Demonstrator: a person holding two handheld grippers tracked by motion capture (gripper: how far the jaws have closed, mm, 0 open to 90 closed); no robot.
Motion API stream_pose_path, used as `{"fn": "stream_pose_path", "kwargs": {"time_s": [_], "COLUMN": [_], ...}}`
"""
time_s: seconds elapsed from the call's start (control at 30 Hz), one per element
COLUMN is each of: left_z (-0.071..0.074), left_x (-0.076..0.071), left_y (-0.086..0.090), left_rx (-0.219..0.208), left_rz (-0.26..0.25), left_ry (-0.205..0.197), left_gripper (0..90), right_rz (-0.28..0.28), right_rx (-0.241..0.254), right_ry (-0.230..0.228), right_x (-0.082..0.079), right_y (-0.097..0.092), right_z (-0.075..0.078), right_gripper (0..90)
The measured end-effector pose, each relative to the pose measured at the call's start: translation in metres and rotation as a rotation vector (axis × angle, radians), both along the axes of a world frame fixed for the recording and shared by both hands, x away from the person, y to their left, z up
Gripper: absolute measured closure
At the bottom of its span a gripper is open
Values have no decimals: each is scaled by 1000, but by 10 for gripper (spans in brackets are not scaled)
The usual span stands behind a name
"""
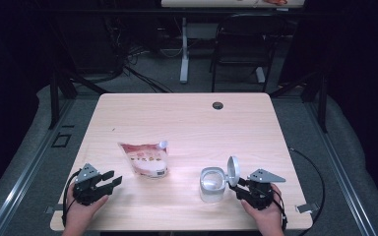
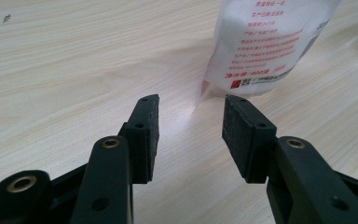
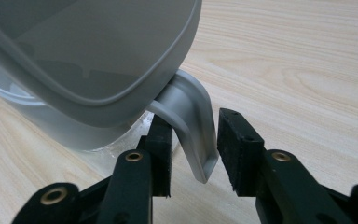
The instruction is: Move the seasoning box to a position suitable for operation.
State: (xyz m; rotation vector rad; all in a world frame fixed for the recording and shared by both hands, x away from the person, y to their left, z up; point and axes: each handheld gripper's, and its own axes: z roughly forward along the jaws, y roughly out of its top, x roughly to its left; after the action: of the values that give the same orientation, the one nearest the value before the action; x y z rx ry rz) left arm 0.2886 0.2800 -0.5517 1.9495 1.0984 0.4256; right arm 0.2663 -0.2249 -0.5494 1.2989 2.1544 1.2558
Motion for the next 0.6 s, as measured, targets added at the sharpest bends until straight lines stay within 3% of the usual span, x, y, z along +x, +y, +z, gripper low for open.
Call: {"fn": "stream_pose_path", "kwargs": {"time_s": [0.1,0.6], "left_z": [0,0], "left_x": [0,1], "left_y": [0,-1], "left_rx": [1,3], "left_rz": [-5,-7], "left_ry": [4,5], "left_gripper": [562,563], "right_rz": [-3,-31], "right_rx": [-18,12], "right_ry": [-10,-20], "right_x": [0,8], "right_y": [1,-2], "right_z": [0,0], "right_gripper": [687,776]}}
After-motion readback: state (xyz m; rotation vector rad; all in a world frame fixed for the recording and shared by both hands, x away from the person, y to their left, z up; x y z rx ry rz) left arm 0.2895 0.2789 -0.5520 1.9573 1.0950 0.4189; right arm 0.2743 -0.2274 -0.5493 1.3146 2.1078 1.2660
